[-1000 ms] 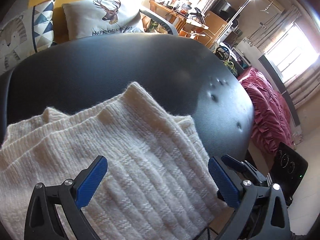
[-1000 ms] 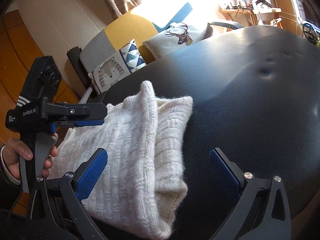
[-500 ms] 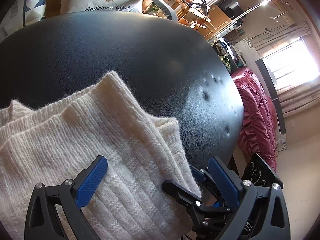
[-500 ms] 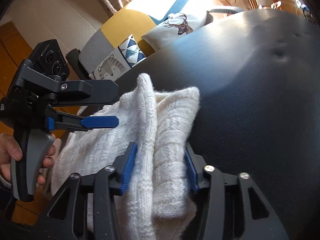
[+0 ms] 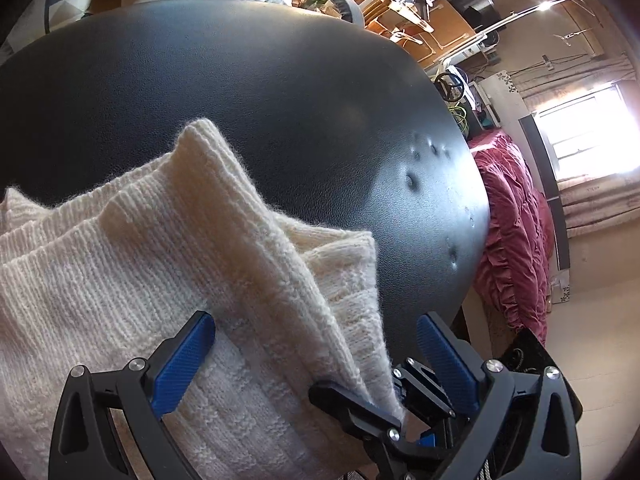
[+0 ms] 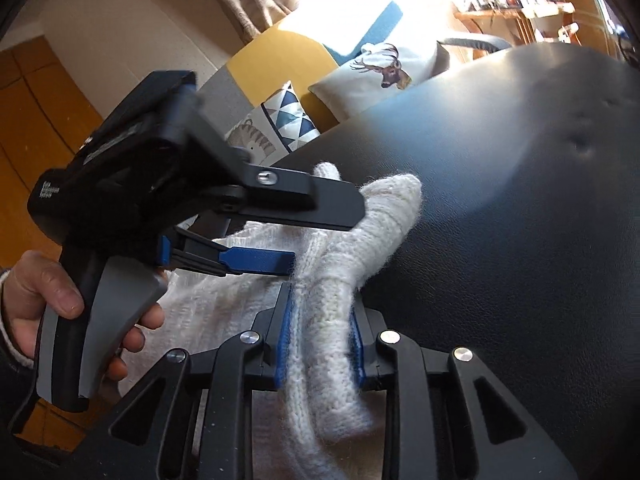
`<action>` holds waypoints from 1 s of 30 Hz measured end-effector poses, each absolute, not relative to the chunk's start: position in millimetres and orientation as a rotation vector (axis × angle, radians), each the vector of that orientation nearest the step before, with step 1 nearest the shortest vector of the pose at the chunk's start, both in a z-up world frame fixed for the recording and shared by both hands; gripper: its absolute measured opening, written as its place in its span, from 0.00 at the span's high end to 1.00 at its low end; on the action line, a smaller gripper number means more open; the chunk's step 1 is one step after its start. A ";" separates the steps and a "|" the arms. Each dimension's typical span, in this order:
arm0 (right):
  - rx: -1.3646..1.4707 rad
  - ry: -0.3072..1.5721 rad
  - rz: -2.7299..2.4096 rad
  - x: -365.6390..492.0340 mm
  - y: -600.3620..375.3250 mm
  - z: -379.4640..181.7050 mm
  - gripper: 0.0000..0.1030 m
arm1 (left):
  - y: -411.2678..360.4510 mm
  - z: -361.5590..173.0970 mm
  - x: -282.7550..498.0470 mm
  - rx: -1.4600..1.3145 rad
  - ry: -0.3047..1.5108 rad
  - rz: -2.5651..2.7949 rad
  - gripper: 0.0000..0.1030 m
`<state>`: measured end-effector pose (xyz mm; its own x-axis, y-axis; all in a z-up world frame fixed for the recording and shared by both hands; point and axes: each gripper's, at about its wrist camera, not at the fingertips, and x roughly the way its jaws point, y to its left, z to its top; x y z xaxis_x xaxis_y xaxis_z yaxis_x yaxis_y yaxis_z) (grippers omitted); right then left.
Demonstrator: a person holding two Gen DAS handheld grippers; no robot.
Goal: Fold clothes
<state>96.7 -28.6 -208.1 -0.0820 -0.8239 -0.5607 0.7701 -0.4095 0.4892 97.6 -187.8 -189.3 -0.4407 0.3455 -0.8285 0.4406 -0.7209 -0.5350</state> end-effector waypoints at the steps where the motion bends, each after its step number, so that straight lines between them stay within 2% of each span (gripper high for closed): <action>1: 0.930 -0.031 -1.758 105.7 -32.5 -202.8 0.75 | -187.5 -188.4 98.7 1.628 1.144 -2.346 0.00; 5: 0.822 0.123 -1.790 139.6 -44.2 -190.2 0.75 | -185.8 -185.5 103.0 1.627 1.150 -2.336 0.00; 9: 0.770 0.220 -1.802 161.3 -52.8 -187.2 0.75 | -189.4 -192.6 107.2 1.626 1.278 -2.299 0.00; 17: 0.776 0.250 -1.820 169.2 -53.6 -189.2 0.72 | -197.2 -200.9 115.8 1.542 1.372 -2.324 0.03; 19: 0.783 0.250 -1.822 169.5 -53.1 -189.9 0.72 | -197.3 -202.8 116.8 1.541 1.349 -2.328 0.11; 22: 0.788 0.251 -1.824 170.7 -52.6 -190.8 0.71 | -200.9 -204.8 121.4 1.540 1.310 -2.312 0.33; 24: 0.792 0.251 -1.817 172.1 -53.2 -190.8 0.69 | -205.0 -207.0 125.9 1.535 1.289 -2.291 0.57; 25: 0.790 0.254 -1.814 173.6 -53.5 -190.6 0.69 | -207.1 -208.1 128.3 1.532 1.280 -2.279 0.64; 26: 0.788 0.255 -1.811 174.9 -53.3 -190.0 0.68 | -208.9 -209.1 130.5 1.528 1.274 -2.273 0.75; 30: 0.758 0.225 -1.789 177.2 -41.7 -180.3 0.52 | -213.5 -208.6 138.3 1.502 1.276 -2.276 0.79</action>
<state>177.2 -41.7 -180.3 -0.1689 -0.7865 -0.5940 0.9090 -0.3573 0.2147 138.3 -213.5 -208.6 -0.4959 0.3223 -0.8064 0.5201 -0.6334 -0.5730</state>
